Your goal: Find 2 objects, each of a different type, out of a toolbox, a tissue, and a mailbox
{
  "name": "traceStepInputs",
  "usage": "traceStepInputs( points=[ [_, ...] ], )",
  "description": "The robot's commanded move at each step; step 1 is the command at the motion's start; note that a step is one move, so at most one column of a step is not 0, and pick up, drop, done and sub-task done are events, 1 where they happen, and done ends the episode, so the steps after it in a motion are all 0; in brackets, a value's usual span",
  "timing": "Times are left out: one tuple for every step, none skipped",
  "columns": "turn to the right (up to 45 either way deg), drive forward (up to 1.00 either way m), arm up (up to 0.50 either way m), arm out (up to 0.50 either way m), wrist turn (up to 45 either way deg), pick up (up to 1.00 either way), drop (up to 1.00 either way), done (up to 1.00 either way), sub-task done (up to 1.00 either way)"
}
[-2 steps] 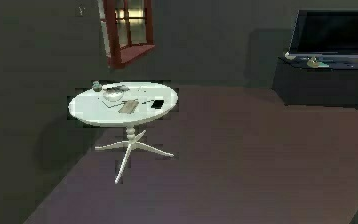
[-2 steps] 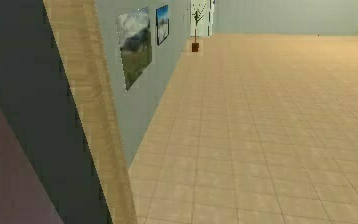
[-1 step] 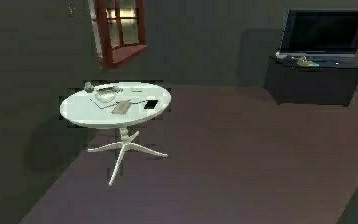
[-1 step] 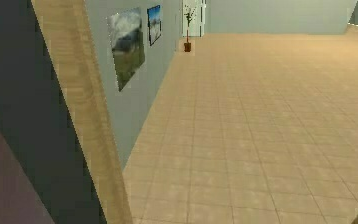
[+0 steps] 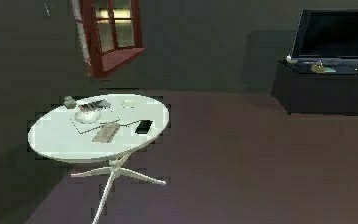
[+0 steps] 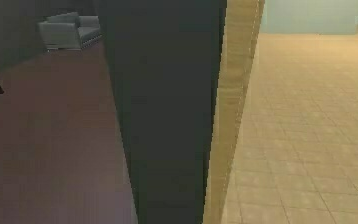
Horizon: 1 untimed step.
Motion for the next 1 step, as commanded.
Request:
traceStepInputs(
  points=[
    [27.0, 0.0, 0.0, 0.0, 0.0, 0.0, 0.0, 0.0, 0.0]
  ],
)
